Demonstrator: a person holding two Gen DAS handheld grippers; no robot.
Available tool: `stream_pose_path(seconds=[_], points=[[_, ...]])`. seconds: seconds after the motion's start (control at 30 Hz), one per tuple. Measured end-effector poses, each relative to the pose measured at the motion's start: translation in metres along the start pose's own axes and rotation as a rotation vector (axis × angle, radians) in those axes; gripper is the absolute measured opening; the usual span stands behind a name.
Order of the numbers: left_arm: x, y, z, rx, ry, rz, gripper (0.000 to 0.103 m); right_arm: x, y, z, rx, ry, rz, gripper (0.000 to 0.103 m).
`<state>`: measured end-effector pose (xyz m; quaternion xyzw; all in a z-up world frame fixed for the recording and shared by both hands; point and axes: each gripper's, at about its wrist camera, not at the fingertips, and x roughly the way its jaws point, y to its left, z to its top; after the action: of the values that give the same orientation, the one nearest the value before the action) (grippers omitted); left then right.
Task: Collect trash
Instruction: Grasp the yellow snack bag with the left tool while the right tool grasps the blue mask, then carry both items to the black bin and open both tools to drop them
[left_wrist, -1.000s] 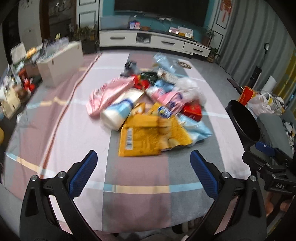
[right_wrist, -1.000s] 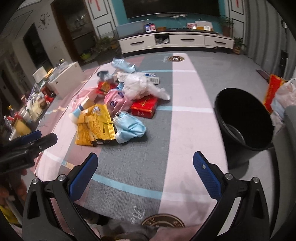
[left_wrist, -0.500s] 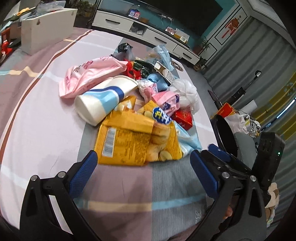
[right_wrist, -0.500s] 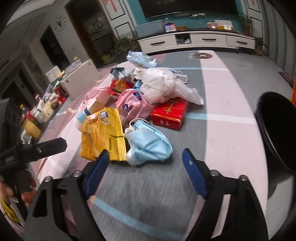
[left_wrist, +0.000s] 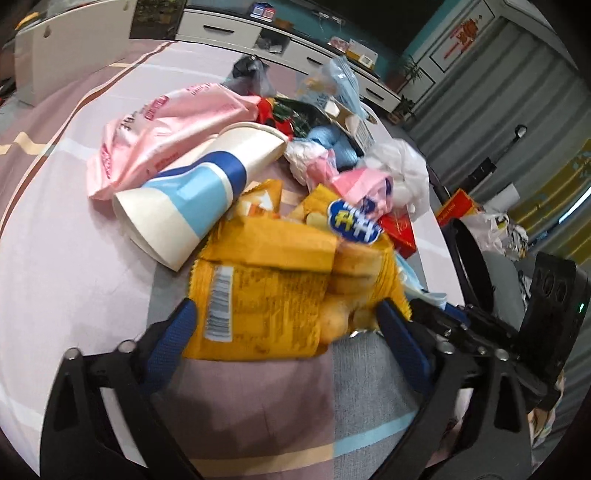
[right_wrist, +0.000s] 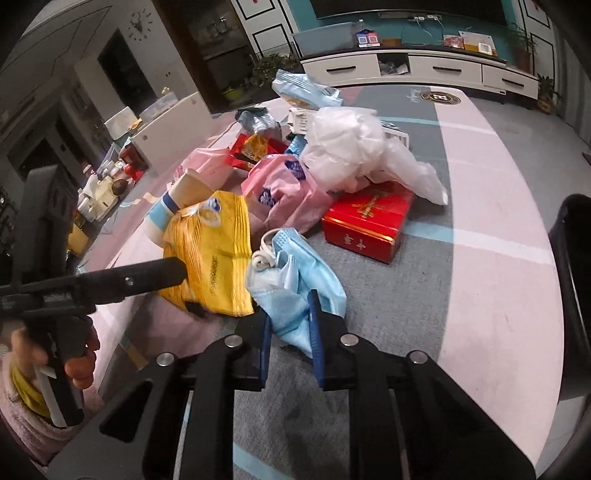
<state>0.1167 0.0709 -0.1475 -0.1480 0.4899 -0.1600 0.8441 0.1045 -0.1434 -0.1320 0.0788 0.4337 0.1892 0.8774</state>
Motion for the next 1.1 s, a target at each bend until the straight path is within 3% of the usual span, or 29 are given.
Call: stream_pose_path(seconds=[0.07,0.13,0.2,0.3,0.47,0.57,0.6,0.67,0.8,0.83,0.87,0.93,1.1], points=[[0.000,-0.004,-0.004,0.022,0.008,-0.006,0.058,-0.001,-0.002,-0.001,0.011,0.001,-0.003,0.015],[0.002,-0.003,-0.006,0.024,0.023,-0.021,0.039,-0.003,-0.004,-0.002,0.018,0.002,-0.008,0.013],[0.004,-0.003,-0.010,0.031,0.032,-0.029,0.036,-0.005,-0.006,-0.005,0.031,0.005,-0.005,0.011],[0.005,-0.005,-0.015,0.041,0.043,-0.060,0.017,-0.008,-0.008,-0.009,0.045,0.008,-0.008,0.010],[0.002,-0.015,-0.022,0.077,0.052,-0.077,0.006,-0.021,-0.012,-0.015,0.067,-0.008,-0.010,0.009],[-0.006,-0.021,-0.025,0.105,0.050,-0.084,0.006,-0.033,-0.015,-0.022,0.077,-0.007,-0.014,0.009],[-0.014,-0.026,-0.026,0.133,0.030,-0.072,0.010,-0.037,-0.016,-0.024,0.078,-0.005,-0.013,0.008],[-0.024,-0.035,-0.026,0.177,0.008,-0.064,0.056,-0.046,-0.020,-0.030,0.085,-0.002,-0.024,0.009],[-0.041,-0.067,-0.019,0.268,-0.042,-0.063,0.060,-0.064,-0.030,-0.037,0.118,-0.034,-0.041,0.008],[-0.042,-0.073,-0.015,0.282,-0.049,-0.048,0.067,-0.069,-0.033,-0.038,0.127,-0.046,-0.046,0.008],[-0.041,-0.082,-0.010,0.299,-0.057,-0.019,0.079,-0.075,-0.036,-0.038,0.139,-0.064,-0.043,0.009],[-0.035,-0.093,-0.002,0.311,-0.069,0.039,0.089,-0.082,-0.038,-0.038,0.140,-0.088,-0.043,0.009],[0.007,-0.108,0.015,0.305,0.001,0.222,0.095,-0.088,-0.037,-0.037,0.139,-0.114,-0.020,0.009]])
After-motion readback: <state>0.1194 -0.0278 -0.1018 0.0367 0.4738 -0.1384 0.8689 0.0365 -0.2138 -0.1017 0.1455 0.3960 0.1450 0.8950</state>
